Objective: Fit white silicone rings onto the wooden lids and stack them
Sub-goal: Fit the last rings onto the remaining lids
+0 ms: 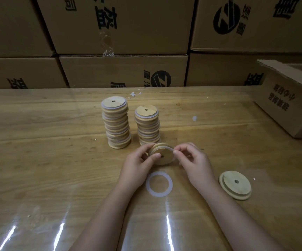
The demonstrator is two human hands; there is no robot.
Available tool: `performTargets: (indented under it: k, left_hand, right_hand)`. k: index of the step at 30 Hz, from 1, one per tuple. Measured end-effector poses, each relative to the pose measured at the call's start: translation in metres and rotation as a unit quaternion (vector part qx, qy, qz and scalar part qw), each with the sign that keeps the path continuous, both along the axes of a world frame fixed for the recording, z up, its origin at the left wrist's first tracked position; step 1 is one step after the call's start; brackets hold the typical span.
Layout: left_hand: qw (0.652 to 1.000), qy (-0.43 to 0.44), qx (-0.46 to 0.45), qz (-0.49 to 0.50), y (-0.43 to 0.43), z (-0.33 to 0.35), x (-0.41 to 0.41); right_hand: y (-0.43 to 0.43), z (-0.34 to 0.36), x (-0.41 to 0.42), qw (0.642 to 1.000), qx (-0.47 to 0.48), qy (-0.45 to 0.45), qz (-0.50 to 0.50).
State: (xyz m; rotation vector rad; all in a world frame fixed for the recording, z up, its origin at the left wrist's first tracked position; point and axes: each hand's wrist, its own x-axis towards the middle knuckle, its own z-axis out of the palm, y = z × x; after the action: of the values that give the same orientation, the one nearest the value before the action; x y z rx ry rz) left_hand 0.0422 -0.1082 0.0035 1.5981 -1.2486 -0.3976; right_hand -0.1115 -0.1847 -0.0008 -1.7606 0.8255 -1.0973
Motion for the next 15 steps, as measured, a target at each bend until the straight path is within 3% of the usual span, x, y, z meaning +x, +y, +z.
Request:
performTargets:
  k: [8, 15]
  left_hand:
    - [0.999, -0.038, 0.001, 0.021, -0.0003, -0.0009, -0.0028]
    - [0.999, -0.025, 0.006, -0.019, 0.0016, -0.0001, -0.0018]
  right_hand:
    - [-0.0002, -0.0027, -0.0006, 1.0, 0.024, 0.005, -0.007]
    - [0.0007, -0.0018, -0.0014, 0.999, 0.023, -0.028, -0.012]
